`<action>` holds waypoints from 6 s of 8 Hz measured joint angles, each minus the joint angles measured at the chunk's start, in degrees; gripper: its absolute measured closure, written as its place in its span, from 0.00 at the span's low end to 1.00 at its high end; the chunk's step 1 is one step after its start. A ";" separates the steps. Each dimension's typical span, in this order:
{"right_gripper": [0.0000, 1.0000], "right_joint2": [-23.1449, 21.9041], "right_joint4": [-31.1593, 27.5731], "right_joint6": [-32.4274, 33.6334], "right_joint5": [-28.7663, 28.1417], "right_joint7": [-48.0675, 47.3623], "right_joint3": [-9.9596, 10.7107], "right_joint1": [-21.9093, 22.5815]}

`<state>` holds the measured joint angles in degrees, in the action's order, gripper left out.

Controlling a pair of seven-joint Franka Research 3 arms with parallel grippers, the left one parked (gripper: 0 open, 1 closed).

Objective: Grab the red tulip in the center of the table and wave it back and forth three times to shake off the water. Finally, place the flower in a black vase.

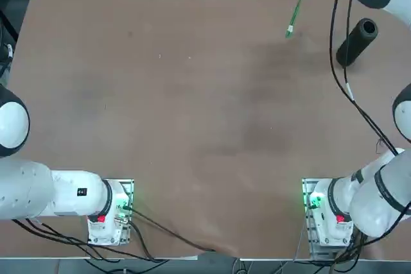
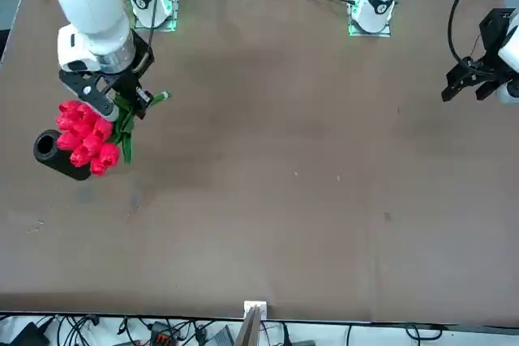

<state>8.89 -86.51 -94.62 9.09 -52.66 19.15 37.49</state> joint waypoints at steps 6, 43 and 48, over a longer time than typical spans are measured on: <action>0.86 -1.49 0.37 -6.80 1.28 25.74 2.32 -30.37; 0.00 -5.31 5.95 8.97 -12.27 54.24 0.06 -18.32; 0.00 -2.75 2.90 8.70 -9.32 56.19 -7.77 -23.16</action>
<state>6.14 -83.62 -85.91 -0.22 3.53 11.37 14.33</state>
